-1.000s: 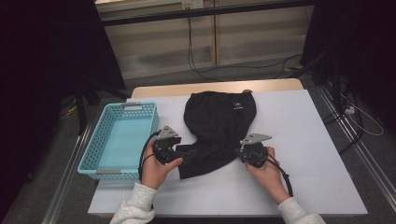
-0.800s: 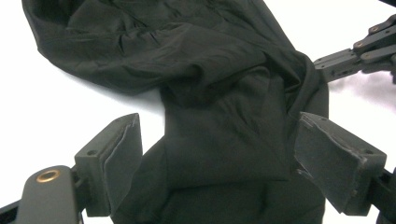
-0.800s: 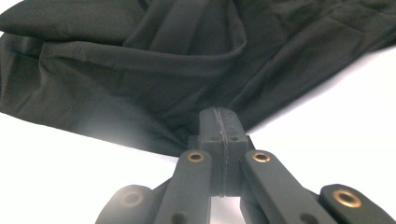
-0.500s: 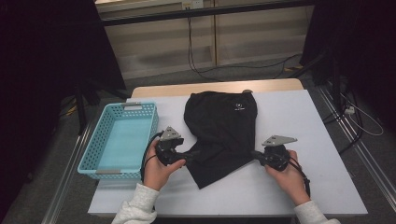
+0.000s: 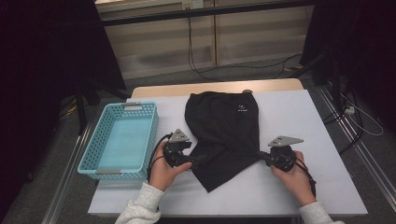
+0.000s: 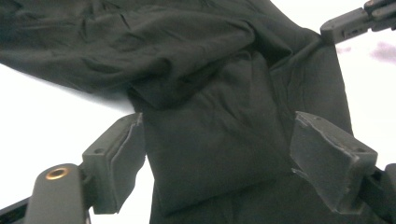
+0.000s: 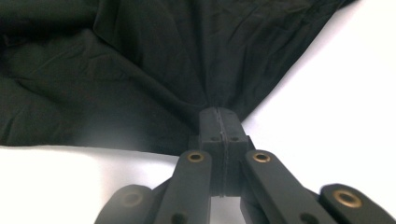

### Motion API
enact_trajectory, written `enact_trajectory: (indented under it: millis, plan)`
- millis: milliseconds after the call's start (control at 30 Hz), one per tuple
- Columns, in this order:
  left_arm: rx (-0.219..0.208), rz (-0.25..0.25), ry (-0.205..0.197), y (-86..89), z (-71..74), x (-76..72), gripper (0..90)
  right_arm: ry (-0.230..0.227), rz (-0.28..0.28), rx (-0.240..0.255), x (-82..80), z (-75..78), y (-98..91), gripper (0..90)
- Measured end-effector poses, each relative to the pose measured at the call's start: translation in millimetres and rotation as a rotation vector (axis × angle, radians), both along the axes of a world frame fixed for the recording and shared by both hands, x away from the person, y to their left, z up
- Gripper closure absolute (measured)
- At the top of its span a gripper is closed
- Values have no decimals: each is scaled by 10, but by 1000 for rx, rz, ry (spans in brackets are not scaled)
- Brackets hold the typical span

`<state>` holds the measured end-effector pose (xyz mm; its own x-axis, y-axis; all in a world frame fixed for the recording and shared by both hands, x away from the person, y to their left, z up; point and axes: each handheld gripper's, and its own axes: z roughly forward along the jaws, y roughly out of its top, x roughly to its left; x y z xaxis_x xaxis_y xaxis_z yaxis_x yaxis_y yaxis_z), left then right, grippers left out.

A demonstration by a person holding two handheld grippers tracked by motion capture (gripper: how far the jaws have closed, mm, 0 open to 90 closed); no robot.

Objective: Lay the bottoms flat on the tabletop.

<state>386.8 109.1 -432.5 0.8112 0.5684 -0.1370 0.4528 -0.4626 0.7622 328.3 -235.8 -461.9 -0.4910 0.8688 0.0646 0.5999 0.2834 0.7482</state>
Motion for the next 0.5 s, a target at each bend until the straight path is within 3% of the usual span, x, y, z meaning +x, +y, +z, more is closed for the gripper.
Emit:
enact_trajectory:
  millis: [167,500]
  plan:
    - [15,-20,1,-51,-52,-17,216,-3,-21,5,5,9,-73,900]
    - [4,-52,14,-101,-111,-44,305,-8,-55,-22,28,-9,-149,900]
